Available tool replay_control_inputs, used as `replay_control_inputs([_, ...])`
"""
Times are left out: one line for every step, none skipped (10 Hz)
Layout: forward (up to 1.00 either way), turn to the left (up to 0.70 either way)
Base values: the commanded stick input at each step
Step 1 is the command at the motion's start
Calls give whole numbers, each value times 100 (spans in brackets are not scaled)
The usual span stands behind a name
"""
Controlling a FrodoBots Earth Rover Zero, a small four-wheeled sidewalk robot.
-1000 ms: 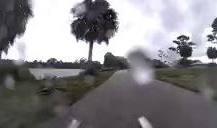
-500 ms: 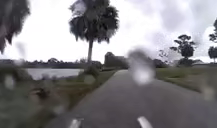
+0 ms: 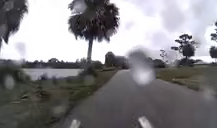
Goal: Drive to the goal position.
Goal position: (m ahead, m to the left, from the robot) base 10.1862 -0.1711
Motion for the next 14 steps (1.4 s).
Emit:
replay_control_inputs([70, 0])
replay_control_inputs([70, 0])
replay_control_inputs([70, -1])
replay_control_inputs([70, -7])
replay_control_inputs([70, -17])
replay_control_inputs([70, -28])
replay_control_inputs([70, -33])
replay_control_inputs([70, -35])
replay_control_inputs([70, -35])
replay_control_inputs([70, -35])
replay_control_inputs([70, -35])
replay_control_inputs([70, -31])
replay_control_inputs([70, -11])
replay_control_inputs([70, 0])
